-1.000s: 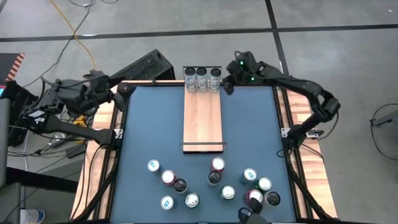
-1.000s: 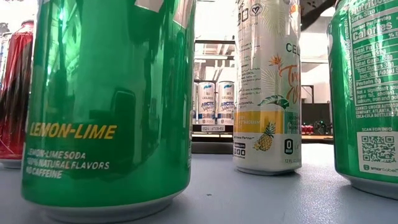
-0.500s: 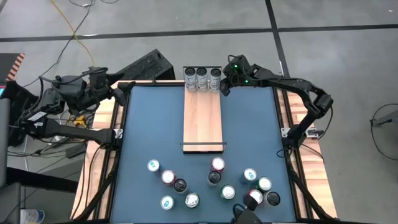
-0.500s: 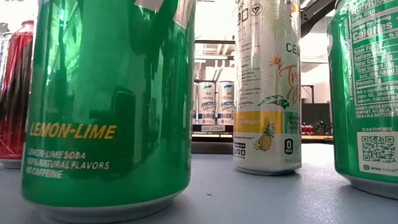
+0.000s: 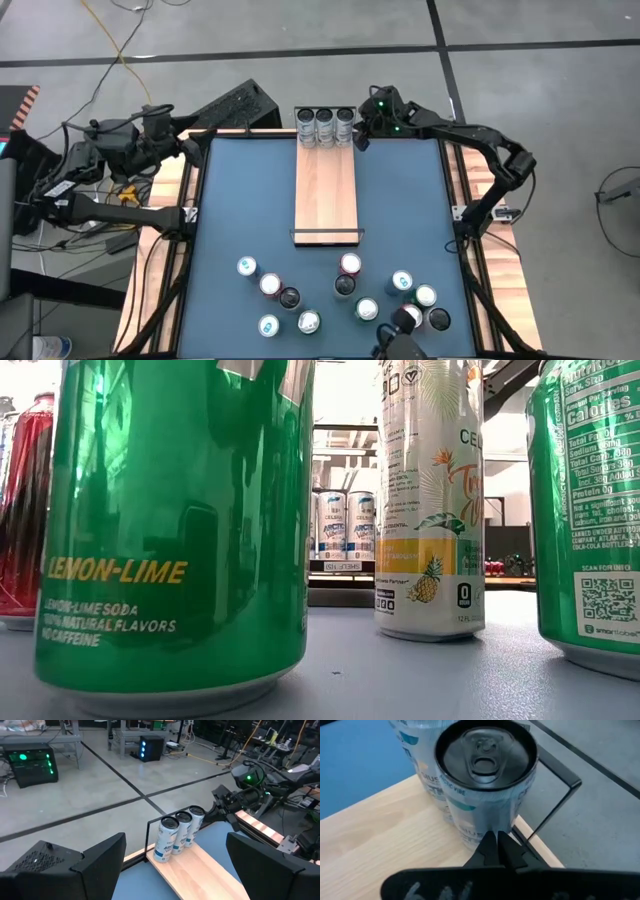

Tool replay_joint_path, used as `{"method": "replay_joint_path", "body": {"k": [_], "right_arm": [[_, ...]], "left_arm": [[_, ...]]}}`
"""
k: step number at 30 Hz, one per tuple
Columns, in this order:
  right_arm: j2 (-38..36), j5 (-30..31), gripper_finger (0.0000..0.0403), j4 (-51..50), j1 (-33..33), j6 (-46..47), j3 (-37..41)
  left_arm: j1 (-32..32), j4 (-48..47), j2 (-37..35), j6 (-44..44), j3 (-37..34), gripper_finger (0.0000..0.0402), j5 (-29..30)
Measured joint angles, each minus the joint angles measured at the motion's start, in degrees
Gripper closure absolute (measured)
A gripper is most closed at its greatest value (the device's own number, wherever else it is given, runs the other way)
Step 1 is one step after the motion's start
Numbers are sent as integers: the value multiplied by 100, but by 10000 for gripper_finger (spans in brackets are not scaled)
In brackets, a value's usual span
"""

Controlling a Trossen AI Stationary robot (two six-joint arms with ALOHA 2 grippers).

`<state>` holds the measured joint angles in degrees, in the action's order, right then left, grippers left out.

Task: Place canned beverage on shelf
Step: Put the white blue soda can on the shelf aligned with the other white blue soda cans, then put the center white yellow soda can on the shelf

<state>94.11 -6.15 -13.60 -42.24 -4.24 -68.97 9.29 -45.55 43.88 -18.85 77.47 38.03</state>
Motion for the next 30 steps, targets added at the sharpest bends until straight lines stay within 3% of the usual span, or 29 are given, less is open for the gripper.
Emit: {"method": "replay_joint_path", "body": {"k": [6, 12, 20, 24, 27, 30], "right_arm": [[-237, 2, 403, -288, 104, 123, 0], [-1125, -57, 403, -1224, 335, 125, -3], [-2411, -1015, 403, -2180, 1316, 147, -7], [-2793, -270, 403, -2970, 2310, 782, -9], [-2861, 444, 403, -3719, 3112, 1707, -7], [-2860, 756, 403, -4179, 3859, 2818, -7]], "left_arm": [[-1, -1, 0, -67, 0, 70, -229], [6, -4, 273, -6, 7, 70, -661], [271, 294, 797, 687, 31, 70, -1362], [464, 315, 757, 1075, 408, 70, -1791], [567, 305, 693, 1206, 633, 70, -1986], [619, 287, 604, 1308, 761, 70, -2137]]}}
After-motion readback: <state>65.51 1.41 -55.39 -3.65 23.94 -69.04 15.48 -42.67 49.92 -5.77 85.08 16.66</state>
